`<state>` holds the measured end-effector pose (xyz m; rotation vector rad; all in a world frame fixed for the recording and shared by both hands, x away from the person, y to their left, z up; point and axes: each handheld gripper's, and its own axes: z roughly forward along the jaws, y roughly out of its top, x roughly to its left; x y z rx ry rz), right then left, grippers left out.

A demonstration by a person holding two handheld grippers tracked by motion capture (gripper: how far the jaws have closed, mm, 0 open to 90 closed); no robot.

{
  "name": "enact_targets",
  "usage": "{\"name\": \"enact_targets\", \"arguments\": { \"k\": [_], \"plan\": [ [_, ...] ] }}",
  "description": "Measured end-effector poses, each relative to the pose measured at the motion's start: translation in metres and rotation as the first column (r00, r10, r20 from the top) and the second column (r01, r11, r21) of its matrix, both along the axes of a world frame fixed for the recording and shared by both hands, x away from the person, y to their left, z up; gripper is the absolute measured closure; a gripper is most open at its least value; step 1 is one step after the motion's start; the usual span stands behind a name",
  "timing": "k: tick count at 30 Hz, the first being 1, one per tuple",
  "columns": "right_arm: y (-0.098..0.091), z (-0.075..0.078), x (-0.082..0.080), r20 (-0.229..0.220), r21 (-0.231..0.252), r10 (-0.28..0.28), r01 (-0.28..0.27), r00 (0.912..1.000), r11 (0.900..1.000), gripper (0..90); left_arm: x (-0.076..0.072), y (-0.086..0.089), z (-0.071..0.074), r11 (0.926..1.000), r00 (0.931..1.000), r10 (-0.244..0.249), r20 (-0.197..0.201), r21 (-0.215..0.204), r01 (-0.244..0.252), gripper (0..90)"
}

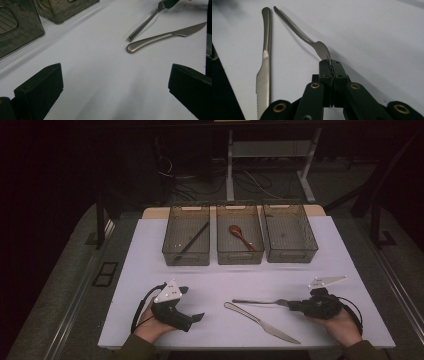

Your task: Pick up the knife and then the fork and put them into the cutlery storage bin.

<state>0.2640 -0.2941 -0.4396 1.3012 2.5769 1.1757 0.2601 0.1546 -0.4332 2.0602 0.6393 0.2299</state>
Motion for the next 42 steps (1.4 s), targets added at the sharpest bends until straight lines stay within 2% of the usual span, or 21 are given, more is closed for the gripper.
{"name": "enact_targets", "arguments": {
  "k": [5,14,21,25,32,42],
  "plan": [
    [-0.006,0.002,0.001,0.031,-0.002,-0.028,0.028,0.9991,0.9996,88.7,0.001,0.001,0.0,1.0,1.0,-0.004,0.006,0.008,0.004,0.0],
    [-0.014,0.009,0.004,0.064,0.01,-0.082,0.081,0.9946,0.9966,88.7,0.006,0.004,-0.003,0.9998,0.9996,-0.013,0.023,-0.016,0.014,0.0],
    [-0.02,0.014,0.007,0.086,0.016,-0.103,0.102,0.991,0.9947,88.7,0.008,0.004,-0.004,0.9996,0.9997,-0.007,0.022,-0.027,0.008,0.0],
    [-0.022,0.017,0.008,0.097,0.019,-0.111,0.11,0.9891,0.9938,88.7,0.008,0.002,-0.004,0.9997,0.9997,-0.013,0.02,-0.02,0.013,0.0],
    [-0.028,0.027,0.012,0.128,0.026,-0.138,0.136,0.9821,0.9903,88.7,0.006,0.001,-0.004,0.9996,0.9998,-0.012,0.017,-0.027,0.012,0.0],
    [-0.041,0.042,0.019,0.179,0.064,-0.196,0.187,0.9641,0.9802,88.7,0.005,0.001,-0.004,0.9996,0.9999,-0.01,0.01,-0.028,0.011,0.0]
  ]
}}
